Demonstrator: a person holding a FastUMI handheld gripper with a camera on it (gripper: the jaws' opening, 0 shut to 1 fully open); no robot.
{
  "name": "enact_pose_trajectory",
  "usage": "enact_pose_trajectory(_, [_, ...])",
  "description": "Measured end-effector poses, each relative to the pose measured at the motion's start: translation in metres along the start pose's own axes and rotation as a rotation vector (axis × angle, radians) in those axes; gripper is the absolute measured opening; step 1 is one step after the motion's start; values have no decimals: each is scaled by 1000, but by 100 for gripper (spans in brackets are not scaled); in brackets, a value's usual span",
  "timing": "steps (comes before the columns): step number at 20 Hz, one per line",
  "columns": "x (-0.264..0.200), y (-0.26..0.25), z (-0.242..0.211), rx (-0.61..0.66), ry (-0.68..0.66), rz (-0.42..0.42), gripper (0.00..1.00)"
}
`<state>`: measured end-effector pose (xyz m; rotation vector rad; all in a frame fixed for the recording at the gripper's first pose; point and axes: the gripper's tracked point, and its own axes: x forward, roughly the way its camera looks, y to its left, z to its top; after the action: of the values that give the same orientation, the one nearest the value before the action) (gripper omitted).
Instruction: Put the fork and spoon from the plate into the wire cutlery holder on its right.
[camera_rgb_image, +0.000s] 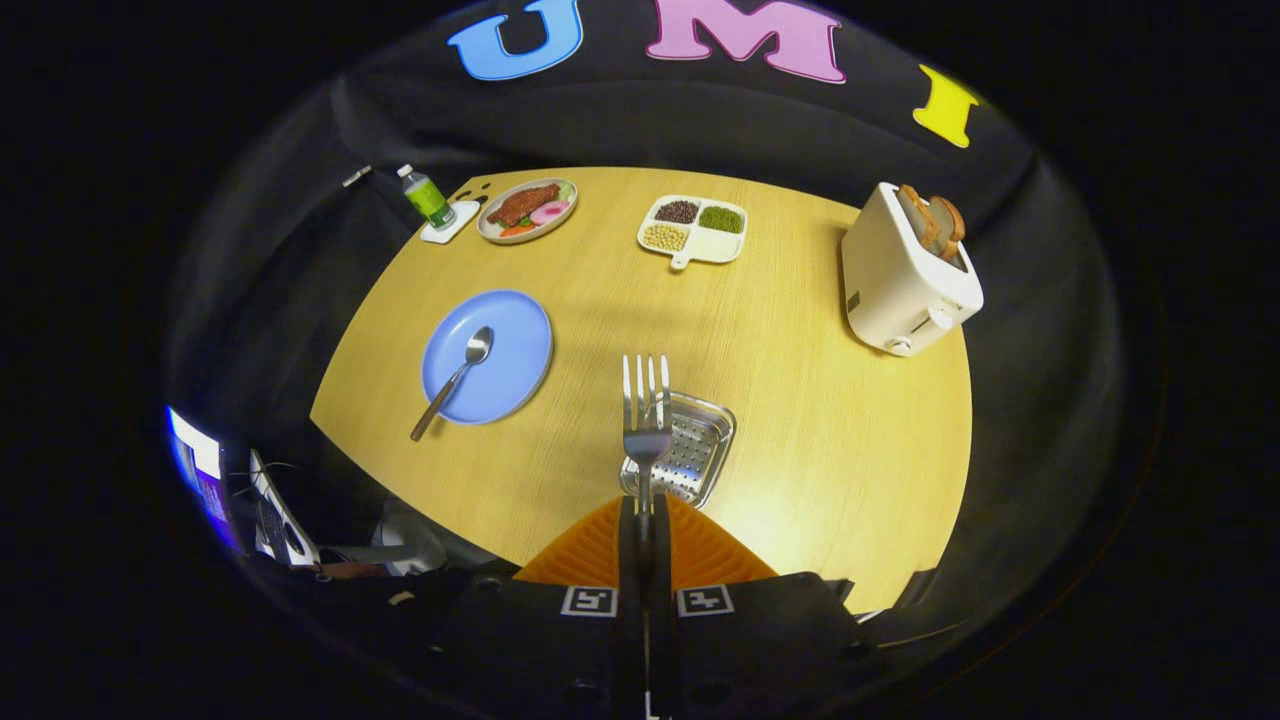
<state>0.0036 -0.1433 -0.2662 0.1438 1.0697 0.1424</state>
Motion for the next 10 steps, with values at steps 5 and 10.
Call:
enact_pose_trajectory(5, [21, -13, -27, -31, 189, 2, 7])
enact_pose_trajectory(10, [46, -25, -41, -51, 367, -31, 7])
